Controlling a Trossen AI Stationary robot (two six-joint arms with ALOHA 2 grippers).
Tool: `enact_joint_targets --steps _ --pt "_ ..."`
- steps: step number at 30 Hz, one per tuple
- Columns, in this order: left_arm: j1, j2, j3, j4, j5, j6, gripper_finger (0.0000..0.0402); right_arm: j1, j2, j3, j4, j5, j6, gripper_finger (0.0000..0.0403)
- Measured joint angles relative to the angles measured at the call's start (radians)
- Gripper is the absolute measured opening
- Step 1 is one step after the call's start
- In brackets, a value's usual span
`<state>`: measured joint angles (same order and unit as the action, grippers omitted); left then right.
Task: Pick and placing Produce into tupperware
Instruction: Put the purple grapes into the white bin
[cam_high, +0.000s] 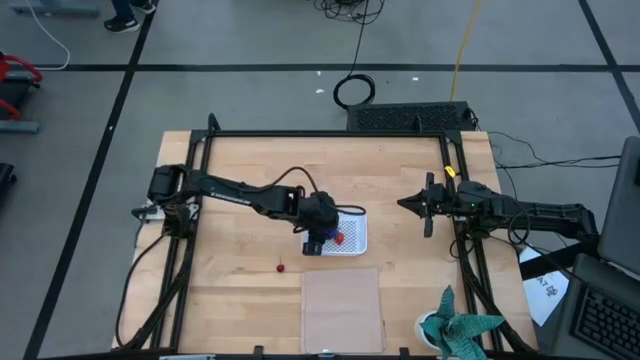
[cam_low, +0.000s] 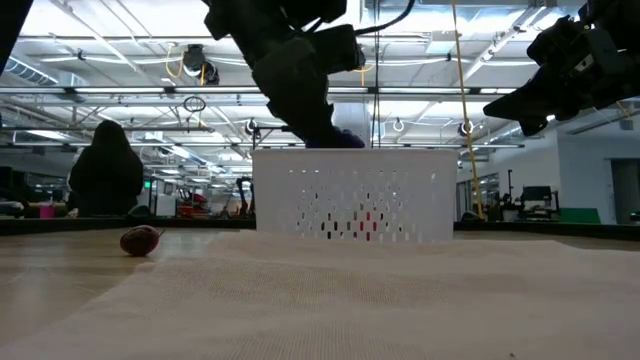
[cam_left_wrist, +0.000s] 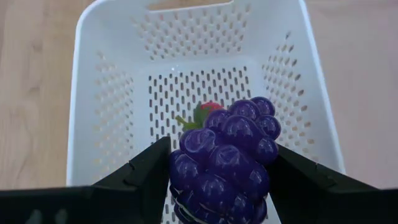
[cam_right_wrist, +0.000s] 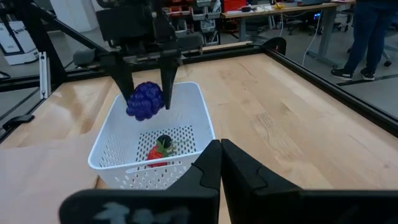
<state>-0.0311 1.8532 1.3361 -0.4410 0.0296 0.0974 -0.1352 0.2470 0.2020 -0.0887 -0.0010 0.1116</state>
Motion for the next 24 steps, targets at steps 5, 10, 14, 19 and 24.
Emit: enact_joint_targets --steps 5,10,14,19,24 --pt "0.005 0.007 0.0 -0.006 -0.014 -0.059 0.0223 0.0 0.0 0.0 0.0 0.0 0.0 0.0" --pt "0.003 0.012 0.0 -0.037 -0.013 -0.108 0.0223 0.0 0.0 0.0 0.001 0.0 -0.002 0.0" --pt "0.002 0.02 0.0 -0.033 -0.014 -0.12 0.0223 0.0 0.0 0.0 0.001 0.0 -0.003 0.0" --pt "-0.005 0.051 0.0 -0.017 -0.011 -0.123 0.0223 0.0 0.0 0.0 0.001 0.0 -0.003 0.0" --pt "-0.002 0.078 0.0 0.021 -0.013 -0.106 0.0223 0.0 0.011 0.0 0.007 0.0 -0.002 0.0"
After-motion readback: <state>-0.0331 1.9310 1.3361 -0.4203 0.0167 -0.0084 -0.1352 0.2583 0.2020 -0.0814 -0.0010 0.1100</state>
